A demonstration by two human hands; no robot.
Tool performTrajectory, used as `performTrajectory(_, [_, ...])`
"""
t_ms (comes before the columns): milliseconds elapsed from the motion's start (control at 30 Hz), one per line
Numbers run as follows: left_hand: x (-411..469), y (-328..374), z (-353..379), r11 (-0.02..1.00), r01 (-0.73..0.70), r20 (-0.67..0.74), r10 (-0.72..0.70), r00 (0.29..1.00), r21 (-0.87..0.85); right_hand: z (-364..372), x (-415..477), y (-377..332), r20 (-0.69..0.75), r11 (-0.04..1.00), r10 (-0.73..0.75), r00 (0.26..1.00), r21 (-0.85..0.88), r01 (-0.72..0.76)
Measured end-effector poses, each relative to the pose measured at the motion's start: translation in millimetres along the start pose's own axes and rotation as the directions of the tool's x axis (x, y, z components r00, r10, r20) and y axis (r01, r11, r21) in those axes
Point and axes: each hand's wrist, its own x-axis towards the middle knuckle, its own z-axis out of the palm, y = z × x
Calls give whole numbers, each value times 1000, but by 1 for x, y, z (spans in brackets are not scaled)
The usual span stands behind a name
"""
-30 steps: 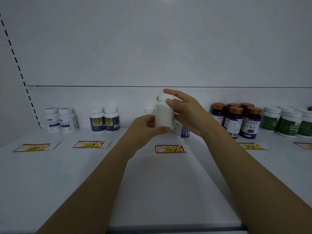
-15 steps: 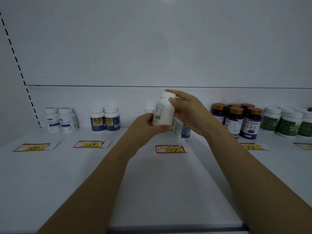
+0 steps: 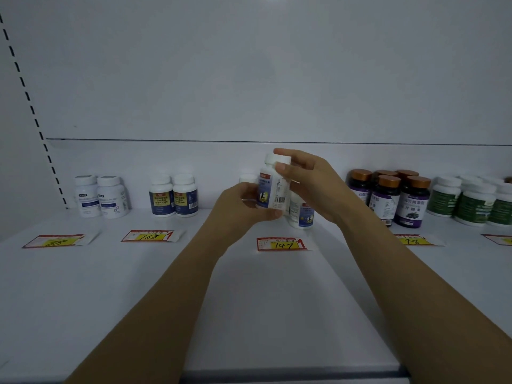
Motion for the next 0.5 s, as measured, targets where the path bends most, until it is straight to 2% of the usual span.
performTrajectory(133, [7,-6,-3,985,-168,-161,171,972,30,11,-7,-11,21,965,-228,973,-127,229])
performTrajectory(233, [11,-8,-6,936,-307,-350,349,869,173,24,-11,-13,53,875,-399,915,-275,398])
performTrajectory(300, [11,-8,-8,913,-355,-422,409,809,204,29,-12,-11,85,790,-494,865,-371,487])
performTrajectory(400, [9,-8,-9,892,-386,-446,452,772,237,31,-12,-8,109,699,-580,807,-443,562])
performTrajectory(500, [8,-6,-10,907,-355,-408,420,811,229,30,-12,-9,77,721,-573,816,-425,547])
